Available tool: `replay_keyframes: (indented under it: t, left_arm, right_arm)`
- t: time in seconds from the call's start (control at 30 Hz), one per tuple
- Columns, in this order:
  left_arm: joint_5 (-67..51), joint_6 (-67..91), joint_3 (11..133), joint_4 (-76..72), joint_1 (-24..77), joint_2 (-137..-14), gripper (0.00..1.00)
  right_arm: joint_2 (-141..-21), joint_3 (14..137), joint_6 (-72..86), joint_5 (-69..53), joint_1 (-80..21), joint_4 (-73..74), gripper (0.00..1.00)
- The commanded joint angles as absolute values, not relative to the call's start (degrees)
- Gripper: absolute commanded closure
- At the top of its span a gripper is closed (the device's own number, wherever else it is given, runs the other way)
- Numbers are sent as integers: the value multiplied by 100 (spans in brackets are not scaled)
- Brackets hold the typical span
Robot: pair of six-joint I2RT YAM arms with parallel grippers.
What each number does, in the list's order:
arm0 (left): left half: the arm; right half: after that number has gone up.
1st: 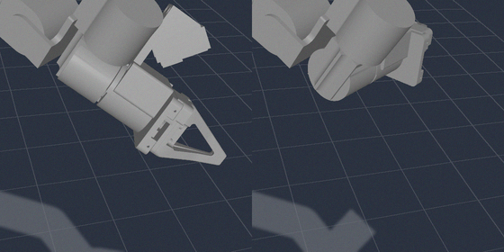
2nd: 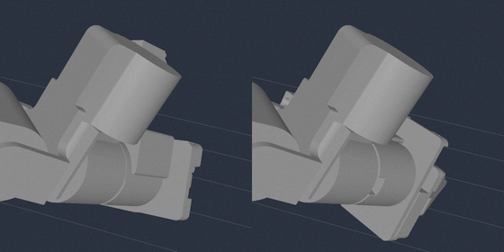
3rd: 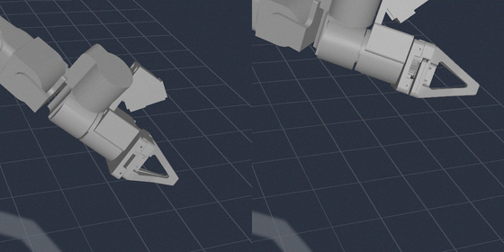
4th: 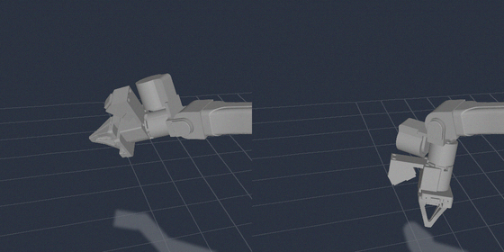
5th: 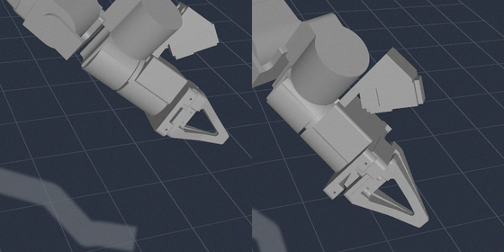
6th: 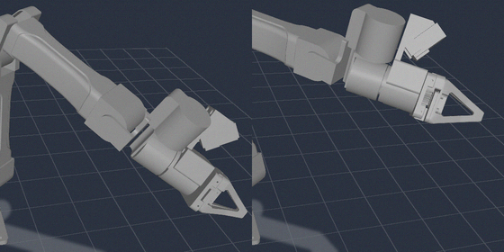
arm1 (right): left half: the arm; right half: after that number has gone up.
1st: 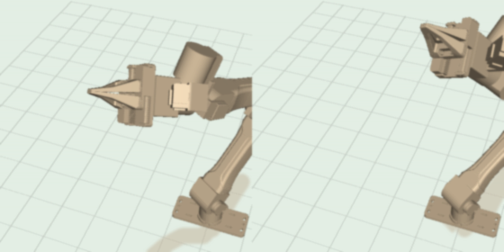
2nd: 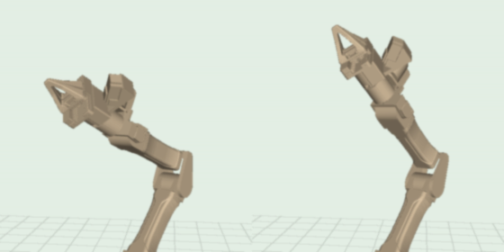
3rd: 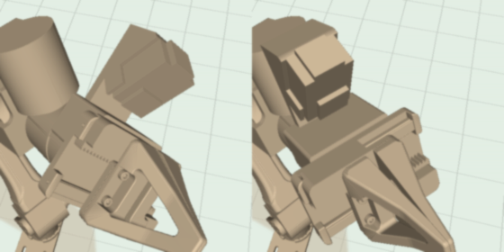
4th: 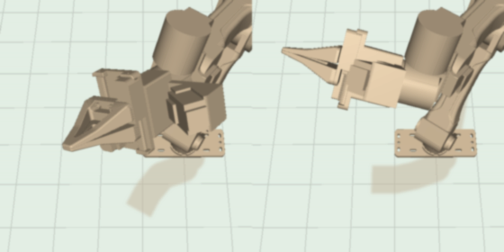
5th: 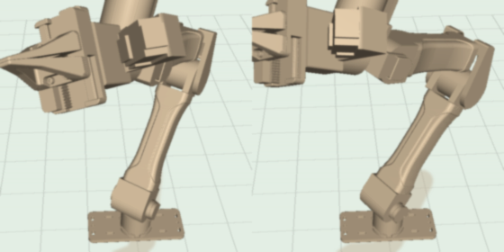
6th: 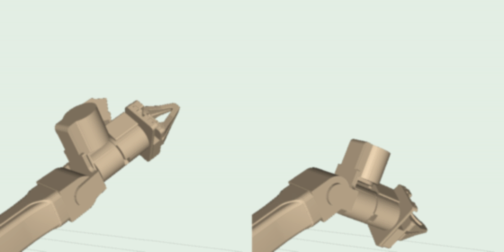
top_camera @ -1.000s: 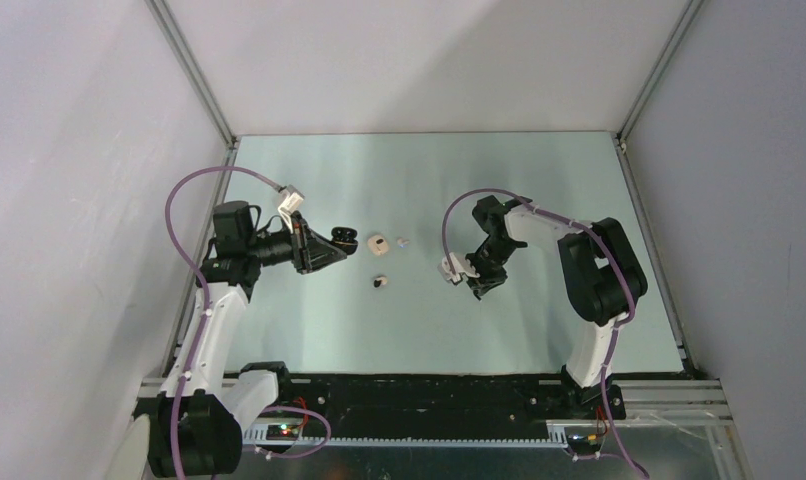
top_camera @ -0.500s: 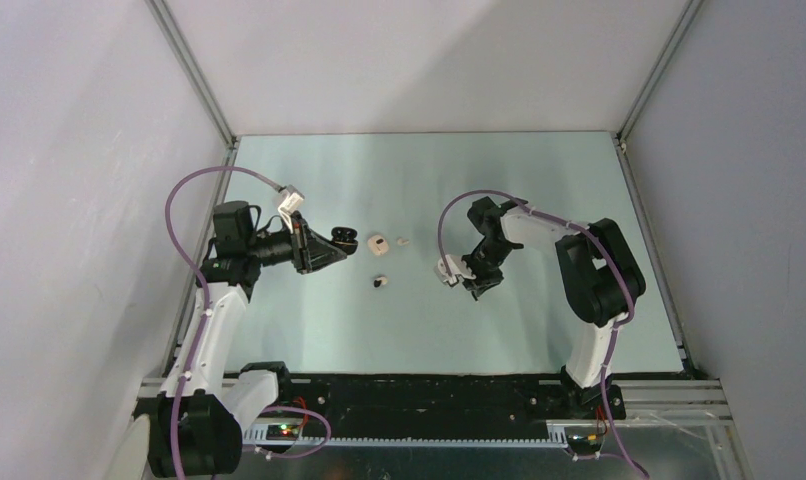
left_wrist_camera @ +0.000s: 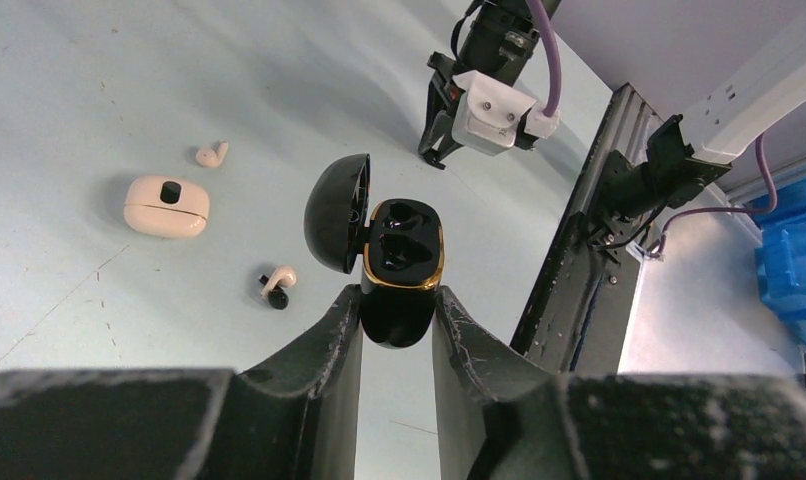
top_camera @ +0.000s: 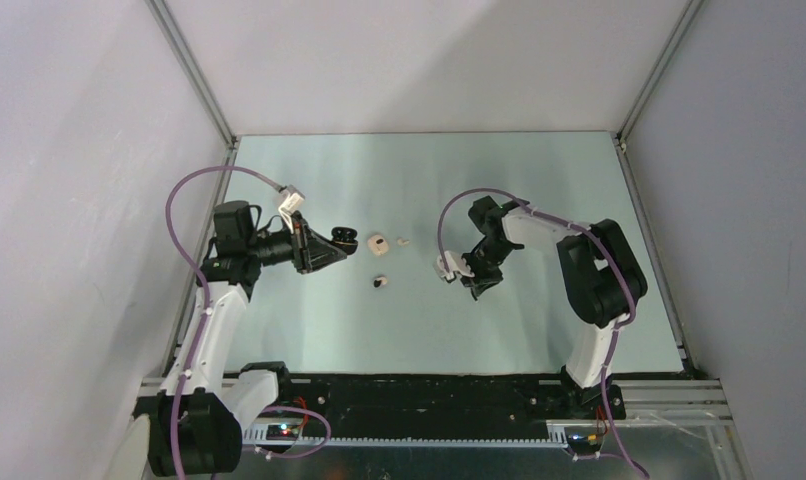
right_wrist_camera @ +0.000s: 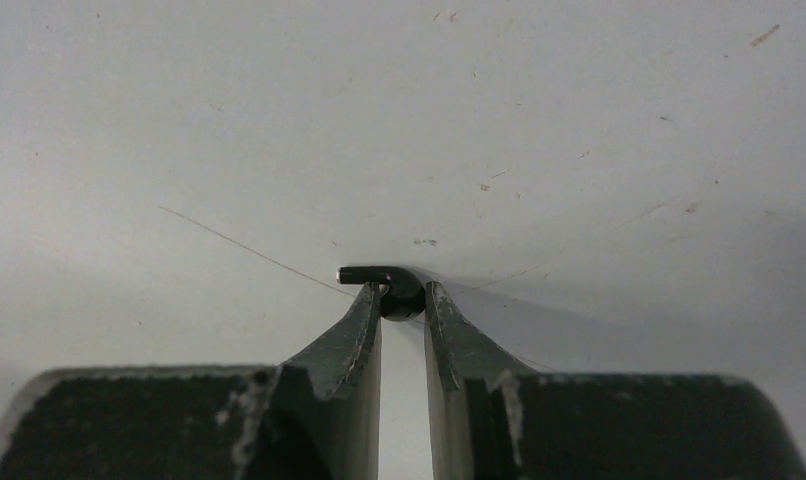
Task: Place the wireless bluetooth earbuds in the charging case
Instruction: Pick up the earbud from the center of the board, then place the earbud in the charging case.
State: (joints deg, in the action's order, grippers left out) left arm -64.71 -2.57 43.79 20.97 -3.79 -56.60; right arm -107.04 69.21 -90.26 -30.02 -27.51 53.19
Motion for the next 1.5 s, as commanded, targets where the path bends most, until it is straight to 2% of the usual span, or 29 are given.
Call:
replay_keyframes:
  t: [0.0, 0.03, 0.23, 0.37, 0.5, 0.6, 0.77, 0.87, 1.47]
  left_arm:
    - [-6487, -489, 4409, 1958, -346, -5743, 100]
    - [-6460, -560, 4477, 1955, -313, -5793, 100]
    - [-5741, -685, 5021, 1633, 526, -6250, 100]
    - [-4872, 1093, 4698, -1019, 987, -6405, 100]
    - [-4405, 2179, 4808, -2237, 1239, -6791, 100]
    - [-4355, 2559, 4800, -2925, 1412, -6927, 100]
    - [-4917, 2783, 4320, -4312, 1684, -6879, 100]
    - [-5083, 2689, 4053, -4785, 1822, -6740, 100]
    - [-5051, 1525, 3052, -5555, 2057, -6220, 100]
  right_arm:
    - [-10138, 6808, -8538, -3097, -2741, 4984, 97]
    - [-9969, 6793, -8395, -3143, -2737, 4922, 100]
    - [-8211, 6788, -6416, -2767, -2944, 3842, 100]
    - [-6971, 6698, -5258, -1723, -3349, 2327, 100]
    - [-6311, 6456, -4844, -522, -3942, 974, 100]
    - [-6178, 6358, -4927, 298, -4537, 358, 100]
    - [-6460, 6351, -5353, 1183, -5180, -928, 100]
    - [-6661, 6365, -5542, 1296, -5437, -1404, 100]
    - [-6989, 6900, -5799, 792, -6047, -259, 100]
